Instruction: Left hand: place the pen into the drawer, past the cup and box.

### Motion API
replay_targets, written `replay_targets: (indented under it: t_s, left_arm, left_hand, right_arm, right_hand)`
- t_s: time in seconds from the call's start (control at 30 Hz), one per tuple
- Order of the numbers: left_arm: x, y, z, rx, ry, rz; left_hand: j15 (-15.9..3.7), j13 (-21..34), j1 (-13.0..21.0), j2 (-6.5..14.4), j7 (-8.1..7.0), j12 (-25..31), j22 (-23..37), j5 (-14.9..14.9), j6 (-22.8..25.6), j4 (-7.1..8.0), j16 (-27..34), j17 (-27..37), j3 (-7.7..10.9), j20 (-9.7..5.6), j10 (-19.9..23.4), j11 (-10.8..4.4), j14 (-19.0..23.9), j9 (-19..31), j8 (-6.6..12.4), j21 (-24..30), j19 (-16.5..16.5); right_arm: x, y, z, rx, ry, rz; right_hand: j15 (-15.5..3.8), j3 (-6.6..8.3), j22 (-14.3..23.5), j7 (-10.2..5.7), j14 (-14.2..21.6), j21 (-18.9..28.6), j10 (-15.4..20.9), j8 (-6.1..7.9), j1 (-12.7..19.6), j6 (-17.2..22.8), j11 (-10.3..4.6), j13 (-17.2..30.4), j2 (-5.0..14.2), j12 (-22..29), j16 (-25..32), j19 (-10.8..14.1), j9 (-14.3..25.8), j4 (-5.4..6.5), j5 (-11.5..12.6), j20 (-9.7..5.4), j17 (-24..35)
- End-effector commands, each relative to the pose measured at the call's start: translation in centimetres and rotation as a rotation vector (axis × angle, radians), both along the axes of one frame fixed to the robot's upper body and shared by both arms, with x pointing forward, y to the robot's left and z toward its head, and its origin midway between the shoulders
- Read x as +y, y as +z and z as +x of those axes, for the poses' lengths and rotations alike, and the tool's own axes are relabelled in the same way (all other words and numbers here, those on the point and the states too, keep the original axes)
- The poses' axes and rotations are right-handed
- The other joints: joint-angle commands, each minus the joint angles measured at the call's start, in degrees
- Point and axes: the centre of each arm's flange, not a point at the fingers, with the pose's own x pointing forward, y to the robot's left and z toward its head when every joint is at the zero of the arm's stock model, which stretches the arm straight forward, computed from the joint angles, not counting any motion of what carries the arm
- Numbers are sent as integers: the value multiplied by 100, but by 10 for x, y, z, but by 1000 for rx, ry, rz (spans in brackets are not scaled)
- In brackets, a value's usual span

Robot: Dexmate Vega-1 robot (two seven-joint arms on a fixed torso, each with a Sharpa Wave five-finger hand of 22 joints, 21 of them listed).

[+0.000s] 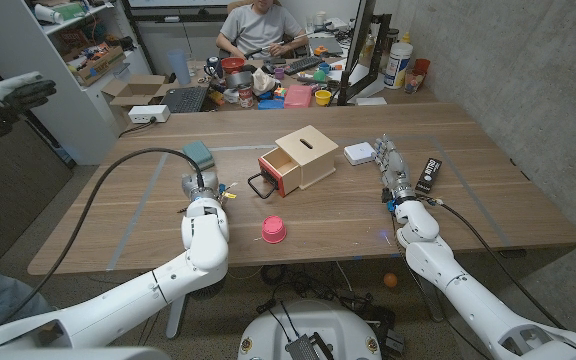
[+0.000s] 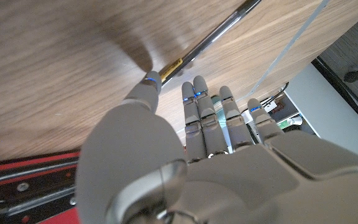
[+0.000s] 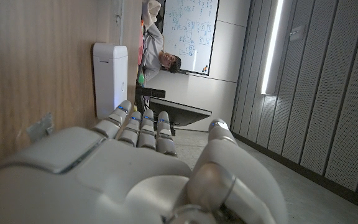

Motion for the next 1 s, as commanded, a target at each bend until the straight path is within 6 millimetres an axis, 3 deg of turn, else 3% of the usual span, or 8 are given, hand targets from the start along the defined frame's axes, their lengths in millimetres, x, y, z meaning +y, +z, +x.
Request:
replay_targets:
  t_s: [0.03, 0.23, 0.33, 0.5, 0.53, 0.63, 0.77, 1.0]
  left_arm:
    - [8, -10, 6, 13, 6, -5]
    - [1, -21, 15, 2, 0, 3]
    - [-8, -29, 21, -44, -6, 12]
    - [-18, -31, 22, -129, -31, 4]
    - [-18, -31, 22, -131, -32, 3]
    - [-24, -28, 22, -173, -61, -16]
    - [-31, -27, 24, -175, -80, -22]
    - [-38, -26, 26, -169, -97, -37]
  left_hand:
    - [-4, 29, 44, 11, -21, -15, 18, -24, 26, 46, -8, 19, 0, 12, 51, -41, 52, 22, -17, 42, 47]
    - [-76, 31, 133, 50, -55, -2, 15, -46, 121, 27, -2, 16, 25, 12, 140, -81, 104, 24, -7, 35, 71]
    - [-304, 22, 342, 134, -95, 40, 8, -91, 486, -16, 45, 17, 77, 10, 403, -171, 306, 24, 81, 25, 131]
    - [-863, 1, 1247, 407, -370, 211, -50, -380, 2192, -75, 204, 4, 271, -48, 2158, -647, 1694, 32, 445, 77, 875]
    - [-907, 7, 1308, 402, -343, 242, -56, -383, 2315, -78, 208, 3, 288, -67, 2352, -693, 1845, 27, 470, 97, 996]
    - [-1034, 29, 1415, 385, -213, 263, -76, -372, 2467, -59, 178, -7, 350, -216, 2588, -514, 2276, 22, 466, 108, 1238]
    - [-1087, 198, 1524, 356, -117, 393, -83, -359, 2558, -50, 166, -1, 368, -556, 2760, -362, 2681, 24, 443, 57, 1310]
    - [-1114, 283, 1570, 355, -95, 440, -84, -353, 2598, -39, 136, -2, 388, -653, 2783, -295, 2836, 26, 430, 9, 1283]
  right_arm:
    - [2, -2, 0, 12, -9, 0]
    - [1, -3, 0, 9, -11, 1]
    - [-2, -1, 1, 5, -14, 4]
    - [-7, 2, 3, 4, -17, 10]
    - [-7, 2, 3, 4, -17, 10]
    - [-11, 4, 5, 8, -23, 12]
    - [-15, 4, 6, 10, -27, 10]
    - [-19, 2, 8, 23, -27, 8]
  right_hand:
    - [36, -9, 27, -33, 28, -40, 26, 46, -24, -11, -12, 24, -2, 50, 34, 6, 27, -6, 34, 9, 8]
    - [30, -12, 27, -46, 29, -44, 28, 48, -26, -6, -11, 24, -6, 52, 34, 9, 27, -8, 34, 11, 7]
    - [34, -15, 27, -55, 30, -48, 31, 48, -29, -7, -7, 24, -8, 52, 34, 8, 28, -7, 34, 12, 8]
    - [28, -18, 27, -56, 32, -53, 31, 45, -32, -13, -11, 24, -11, 53, 34, 5, 28, -8, 34, 17, 7]
    - [31, -18, 27, -55, 28, -54, 28, 44, -32, -16, -11, 24, -11, 52, 33, 4, 28, -8, 34, 17, 7]
    - [37, -20, 27, -51, 27, -57, 22, 44, -36, -15, -25, 24, -13, 49, 32, 4, 28, -8, 34, 17, 8]
    - [40, -25, 28, -50, 26, -62, 25, 44, -45, -16, -13, 25, -15, 51, 33, 2, 28, -4, 34, 16, 10]
    - [45, -30, 28, -61, 16, -78, 10, 42, -55, -23, -12, 25, -16, 46, 30, -21, 29, 0, 35, 29, 12]
